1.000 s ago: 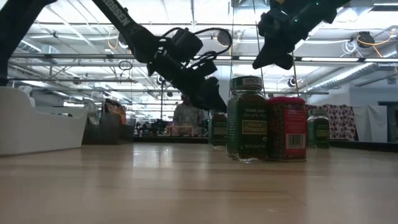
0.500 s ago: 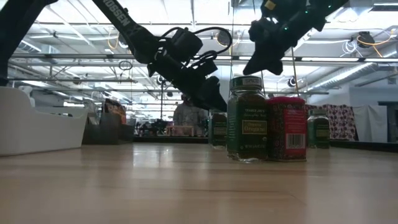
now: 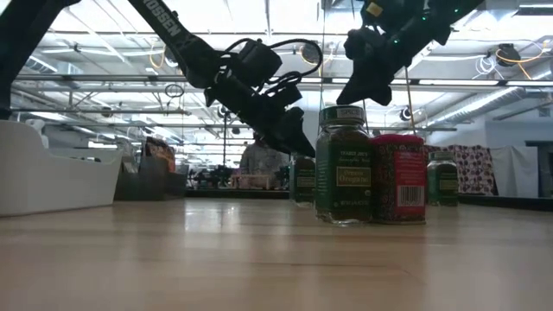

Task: Sort spices by type
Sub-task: Put the top left green seasoning bottle into the white bin

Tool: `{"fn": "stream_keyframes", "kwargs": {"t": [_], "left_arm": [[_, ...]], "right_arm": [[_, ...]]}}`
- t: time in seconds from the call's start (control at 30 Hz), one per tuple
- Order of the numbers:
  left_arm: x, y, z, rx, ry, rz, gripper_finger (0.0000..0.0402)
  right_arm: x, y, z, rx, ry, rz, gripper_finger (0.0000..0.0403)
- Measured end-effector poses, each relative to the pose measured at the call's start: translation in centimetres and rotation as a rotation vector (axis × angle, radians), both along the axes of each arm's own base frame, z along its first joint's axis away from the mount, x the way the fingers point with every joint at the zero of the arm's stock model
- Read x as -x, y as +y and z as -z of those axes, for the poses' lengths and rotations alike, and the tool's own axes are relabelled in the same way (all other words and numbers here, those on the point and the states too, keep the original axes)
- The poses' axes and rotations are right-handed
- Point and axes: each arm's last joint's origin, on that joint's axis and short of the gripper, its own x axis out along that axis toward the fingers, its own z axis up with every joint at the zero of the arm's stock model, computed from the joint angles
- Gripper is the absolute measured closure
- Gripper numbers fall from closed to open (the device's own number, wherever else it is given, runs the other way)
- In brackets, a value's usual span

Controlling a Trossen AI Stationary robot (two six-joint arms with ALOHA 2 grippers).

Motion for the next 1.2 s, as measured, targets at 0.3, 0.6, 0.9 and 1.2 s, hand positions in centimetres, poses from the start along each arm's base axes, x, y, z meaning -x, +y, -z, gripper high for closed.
{"fn": "stream_keyframes", "kwargs": {"t": [0.3, 0.6, 0.9, 1.2], "left_arm": [[0.1, 0.0, 0.2, 0.007, 0.021, -0.001, 0.0189], [0.1, 0.0, -0.6, -0.007, -0.021, 0.000, 0.0189], [3.1, -1.0, -7.8, -0.030, -0.100, -0.027, 0.0189], [9.4, -3.9, -14.0, 0.084, -0.051, -0.075, 0.0189]], "right_arm": [[0.0, 0.0, 0.0, 0.000, 0.000, 0.000, 0.0394], [0.0, 0.0, 0.0, 0.000, 0.001, 0.000, 0.0394], [0.0, 0.0, 0.0, -0.002, 0.004, 0.000, 0.0394], [-0.3, -0.1, -0.4, 0.011, -0.050, -0.013, 0.0394]]}}
